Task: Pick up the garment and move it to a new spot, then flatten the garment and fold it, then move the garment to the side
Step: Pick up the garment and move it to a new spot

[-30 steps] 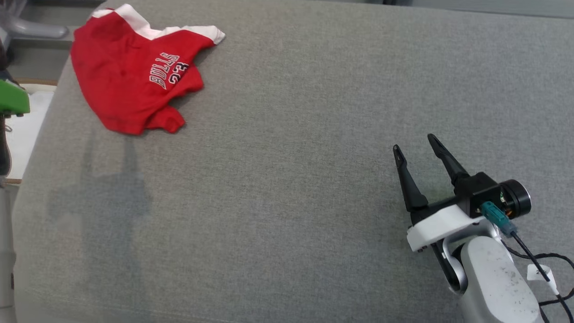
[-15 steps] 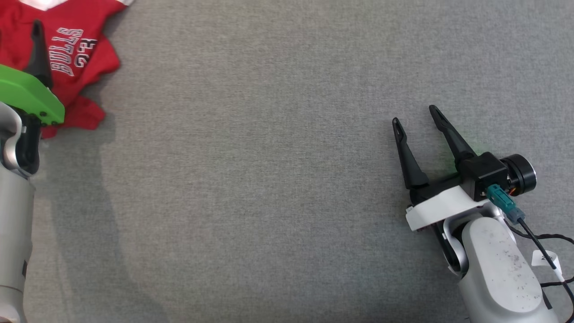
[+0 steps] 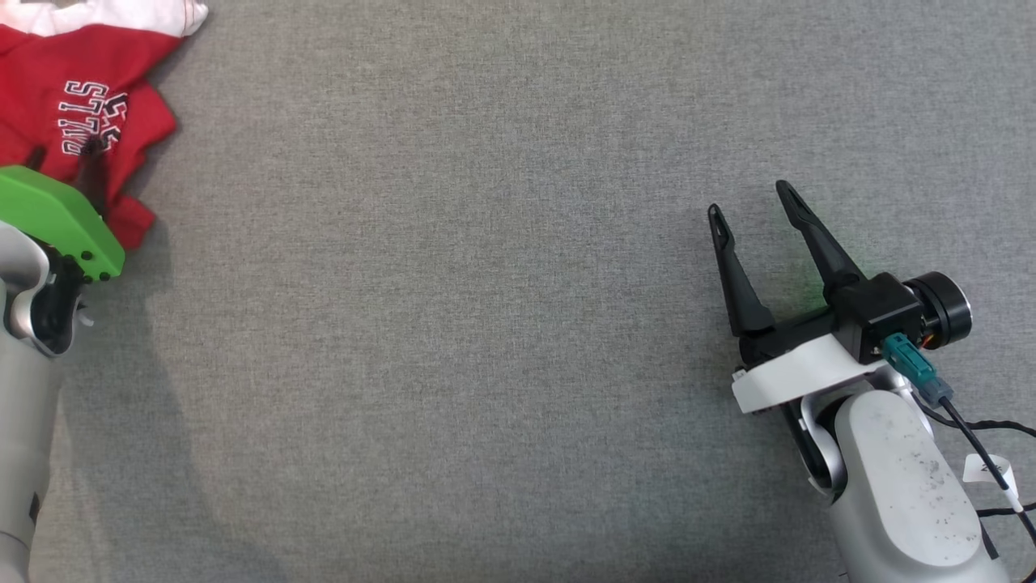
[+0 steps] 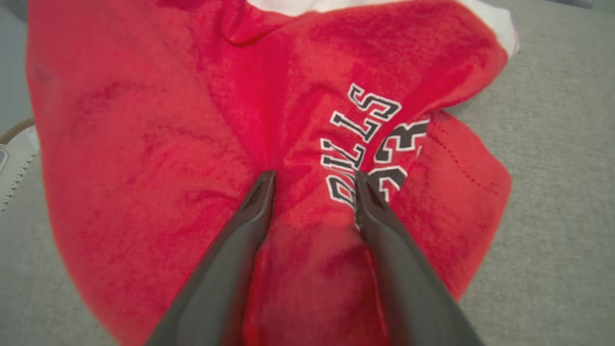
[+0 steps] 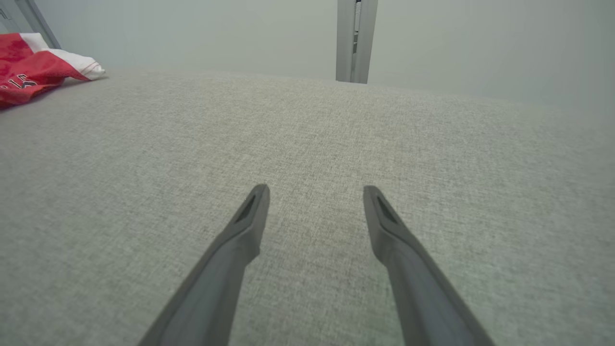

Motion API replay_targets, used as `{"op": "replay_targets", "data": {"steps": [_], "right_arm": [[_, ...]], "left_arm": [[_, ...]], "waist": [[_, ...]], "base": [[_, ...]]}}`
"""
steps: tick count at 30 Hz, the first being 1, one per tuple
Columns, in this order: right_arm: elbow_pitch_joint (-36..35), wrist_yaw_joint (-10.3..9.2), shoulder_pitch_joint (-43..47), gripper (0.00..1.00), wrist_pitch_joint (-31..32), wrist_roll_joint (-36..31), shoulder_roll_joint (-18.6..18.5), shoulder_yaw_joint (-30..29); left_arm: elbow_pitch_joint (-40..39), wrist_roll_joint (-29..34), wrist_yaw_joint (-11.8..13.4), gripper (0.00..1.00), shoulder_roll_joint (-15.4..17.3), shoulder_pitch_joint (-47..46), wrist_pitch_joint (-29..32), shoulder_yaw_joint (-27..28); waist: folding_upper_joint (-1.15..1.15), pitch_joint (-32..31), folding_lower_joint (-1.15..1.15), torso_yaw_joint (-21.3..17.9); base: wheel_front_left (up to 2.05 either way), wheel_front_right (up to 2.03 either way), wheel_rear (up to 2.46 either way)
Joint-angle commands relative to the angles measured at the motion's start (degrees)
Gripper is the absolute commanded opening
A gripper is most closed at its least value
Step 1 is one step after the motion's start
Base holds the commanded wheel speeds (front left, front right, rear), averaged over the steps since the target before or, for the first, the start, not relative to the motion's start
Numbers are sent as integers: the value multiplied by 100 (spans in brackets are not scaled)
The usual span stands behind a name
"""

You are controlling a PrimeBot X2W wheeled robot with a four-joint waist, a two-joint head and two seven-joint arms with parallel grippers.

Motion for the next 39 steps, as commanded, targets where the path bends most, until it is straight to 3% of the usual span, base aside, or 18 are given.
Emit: {"op": "replay_targets", "data": {"steps": [1, 12, 24, 31, 39], "right_arm": [[-12, -9, 71, 100, 3, 20, -27, 15], [85, -9, 131, 100, 2, 168, -27, -14], [338, -9, 484, 100, 2, 461, -26, -125], [417, -9, 706, 100, 2, 502, -26, -313], [410, -9, 891, 100, 2, 498, -25, -615]], "left_arm": [[121, -56, -14, 0, 45, 72, 74, -35], [201, -19, -14, 0, 231, -15, -642, -179], [-853, 207, -14, 0, 131, -175, -1315, -737], [-1572, 222, -13, 0, -423, 88, -1336, -1115], [-2287, 112, -13, 0, -1256, 464, -1387, -1841]], "waist": [[0, -48, -1, -7], [0, -526, -1, -86], [0, -1744, -1, -384], [0, -2307, -1, -672], [0, -2418, -1, -994]], "base": [[0, 0, 0], [0, 0, 0], [0, 0, 0], [0, 0, 0], [0, 0, 0]]}}
